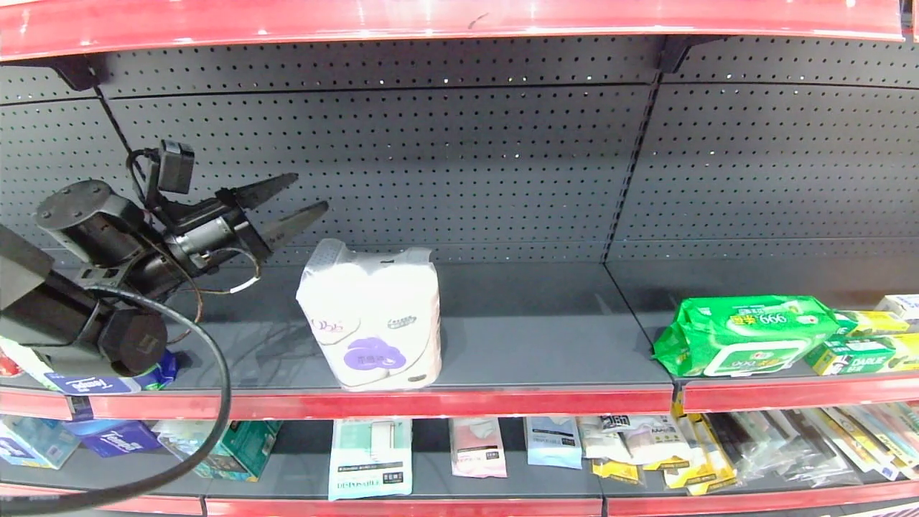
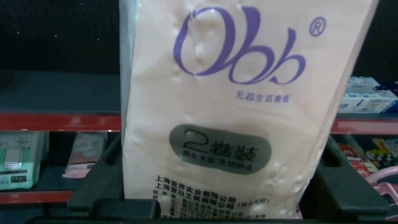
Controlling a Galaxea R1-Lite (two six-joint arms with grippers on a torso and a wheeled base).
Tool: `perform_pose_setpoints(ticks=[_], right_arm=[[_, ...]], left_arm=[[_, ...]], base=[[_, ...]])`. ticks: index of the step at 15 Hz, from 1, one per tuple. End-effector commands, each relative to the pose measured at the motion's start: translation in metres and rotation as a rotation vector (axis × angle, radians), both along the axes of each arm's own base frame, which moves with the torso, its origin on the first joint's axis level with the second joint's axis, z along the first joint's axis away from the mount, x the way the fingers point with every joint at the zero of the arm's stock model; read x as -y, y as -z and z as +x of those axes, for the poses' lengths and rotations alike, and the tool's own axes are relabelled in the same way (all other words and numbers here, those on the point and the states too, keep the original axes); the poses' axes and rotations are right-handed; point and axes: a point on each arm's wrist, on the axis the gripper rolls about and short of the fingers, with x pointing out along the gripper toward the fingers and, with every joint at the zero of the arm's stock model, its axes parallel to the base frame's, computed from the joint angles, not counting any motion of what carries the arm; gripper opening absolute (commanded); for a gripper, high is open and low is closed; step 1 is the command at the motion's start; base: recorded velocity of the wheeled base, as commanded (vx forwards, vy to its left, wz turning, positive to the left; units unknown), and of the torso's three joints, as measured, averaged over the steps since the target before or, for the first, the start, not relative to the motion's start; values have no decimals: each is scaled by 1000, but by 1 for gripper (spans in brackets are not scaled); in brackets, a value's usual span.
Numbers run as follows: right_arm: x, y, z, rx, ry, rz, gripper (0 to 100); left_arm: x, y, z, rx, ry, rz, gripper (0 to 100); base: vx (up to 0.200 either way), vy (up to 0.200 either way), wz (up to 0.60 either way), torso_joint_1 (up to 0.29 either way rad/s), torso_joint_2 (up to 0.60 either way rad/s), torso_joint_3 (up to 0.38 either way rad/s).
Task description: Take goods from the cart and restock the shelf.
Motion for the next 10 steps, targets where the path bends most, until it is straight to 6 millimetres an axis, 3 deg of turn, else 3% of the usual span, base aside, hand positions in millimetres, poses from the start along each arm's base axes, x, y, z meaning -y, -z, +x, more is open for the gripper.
perform_pose_setpoints(ticks=[1, 4, 6, 8, 9, 10], right_arm=[[0, 1, 1, -6, -4, 0, 0], [0, -1, 3, -10, -16, 1, 0], [0, -4, 3, 1, -17, 2, 0], [0, -7, 4, 1, -14, 1, 0], [-1, -11, 7, -7, -10, 0, 0], [-1, -16, 9, -9, 13, -1, 0]], left_arm=[[-5, -6, -7, 8, -84, -30, 100], [-30, -3, -6, 9, -314, -64, 100], [-38, 0, -1, -41, -562, -131, 100], [-48, 0, 3, -89, -944, -167, 100], [-54, -5, 0, -138, -1097, -168, 100], [-53, -12, -12, -199, -1102, -156, 100]], base=[[0, 0, 0, 0, 0, 0], [0, 0, 0, 0, 0, 0], [0, 0, 0, 0, 0, 0], [0, 0, 0, 0, 0, 0], [0, 0, 0, 0, 0, 0], [0, 0, 0, 0, 0, 0]])
